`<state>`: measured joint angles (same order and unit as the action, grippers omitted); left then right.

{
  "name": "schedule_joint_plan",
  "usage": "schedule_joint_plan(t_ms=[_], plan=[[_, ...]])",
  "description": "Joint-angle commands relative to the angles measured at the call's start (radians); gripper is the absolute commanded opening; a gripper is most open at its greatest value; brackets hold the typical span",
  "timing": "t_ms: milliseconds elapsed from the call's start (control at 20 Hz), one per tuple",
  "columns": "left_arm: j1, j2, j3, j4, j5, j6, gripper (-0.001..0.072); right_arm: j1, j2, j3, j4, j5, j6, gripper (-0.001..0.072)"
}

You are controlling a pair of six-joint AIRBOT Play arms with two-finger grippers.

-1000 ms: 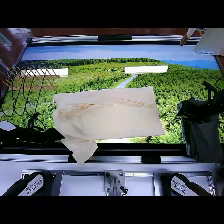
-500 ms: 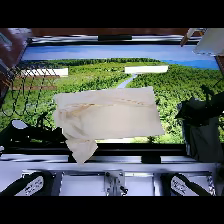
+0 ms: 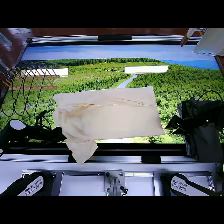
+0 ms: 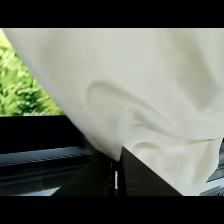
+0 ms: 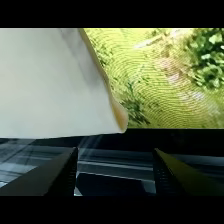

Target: Fold the shirts.

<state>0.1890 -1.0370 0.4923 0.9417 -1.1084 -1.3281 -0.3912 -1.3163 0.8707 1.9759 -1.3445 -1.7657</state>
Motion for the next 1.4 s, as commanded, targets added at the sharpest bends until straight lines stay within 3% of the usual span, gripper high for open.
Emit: schedule_joint_plan(t_ms=[0, 500, 550, 650, 800, 1000, 1200, 1350], plan=[[0.000, 0.018, 0.002, 0.000, -0.002, 0.000, 0.0030, 0.010, -0.035, -0.009, 0.048, 0.050, 0.011, 0.0588], [0.000, 0.023, 0.050, 0.000, -0.025, 0.000, 0.0030, 0.177, -0.172, -0.009, 0.051, 0.112, 0.061, 0.0588], [0.000, 0.023, 0.063, 0.000, -0.026, 0.010, 0.0030, 0.196, -0.181, -0.009, 0.062, 0.111, 0.062, 0.0561], [0.003, 0.023, 0.105, 0.000, -0.031, 0.011, 0.0030, 0.232, -0.177, -0.003, 0.080, 0.119, 0.061, 0.0075], [0.012, 0.038, 0.293, 0.006, -0.109, 0.094, 0.0028, 0.245, -0.088, 0.076, 0.153, 0.066, -0.060, 0.0061], [0.015, 0.163, 0.869, 0.008, -0.087, 0.142, 0.0029, 0.245, 0.208, 0.420, 0.138, 0.087, -0.117, 0.0062], [0.016, 0.259, 1.439, 0.006, 0.100, 0.087, 0.0030, 0.245, 0.538, 0.778, 0.137, 0.391, -0.134, 0.0062], [0.016, 0.330, 1.609, 0.011, 0.142, 0.078, 0.0030, 0.245, 0.735, 0.856, 0.082, 0.526, -0.132, 0.0062]])
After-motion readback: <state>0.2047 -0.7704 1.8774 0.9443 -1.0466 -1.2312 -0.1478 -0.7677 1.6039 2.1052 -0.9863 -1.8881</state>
